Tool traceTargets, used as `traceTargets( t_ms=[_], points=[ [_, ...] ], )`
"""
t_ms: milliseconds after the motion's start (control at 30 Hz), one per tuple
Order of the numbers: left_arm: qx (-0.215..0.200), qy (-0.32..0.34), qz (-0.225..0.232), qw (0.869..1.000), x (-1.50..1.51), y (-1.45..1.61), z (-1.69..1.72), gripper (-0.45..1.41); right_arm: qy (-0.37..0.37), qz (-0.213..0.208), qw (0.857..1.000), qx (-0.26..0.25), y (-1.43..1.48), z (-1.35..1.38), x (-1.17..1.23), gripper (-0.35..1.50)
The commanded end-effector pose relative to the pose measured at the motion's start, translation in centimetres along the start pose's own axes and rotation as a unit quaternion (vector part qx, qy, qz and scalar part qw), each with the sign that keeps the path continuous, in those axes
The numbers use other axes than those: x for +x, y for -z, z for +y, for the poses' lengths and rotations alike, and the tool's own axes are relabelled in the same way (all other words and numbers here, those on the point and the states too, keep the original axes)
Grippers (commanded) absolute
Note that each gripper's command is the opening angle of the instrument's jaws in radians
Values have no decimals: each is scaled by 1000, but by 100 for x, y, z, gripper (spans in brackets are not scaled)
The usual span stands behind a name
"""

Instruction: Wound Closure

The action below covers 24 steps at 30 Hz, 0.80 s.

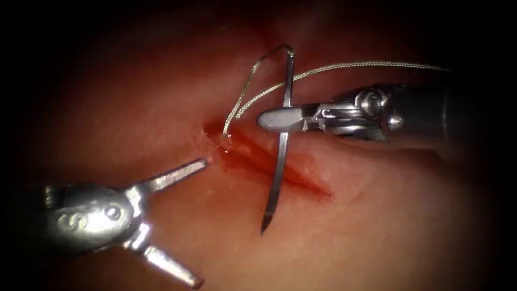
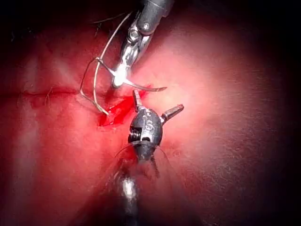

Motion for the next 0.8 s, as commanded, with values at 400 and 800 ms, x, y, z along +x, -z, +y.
traceTargets(
  t_ms=[400, 800],
  points=[
    [6, 66, -54, 996, -77, 52, -88, 19, 139, 81, 985, -69, -14, -19, 20, -35],
    [0, 85, -110, 990, -153, -6, -136, -13, 236, 104, 953, -161, -31, -19, 28, -35]
  ],
)
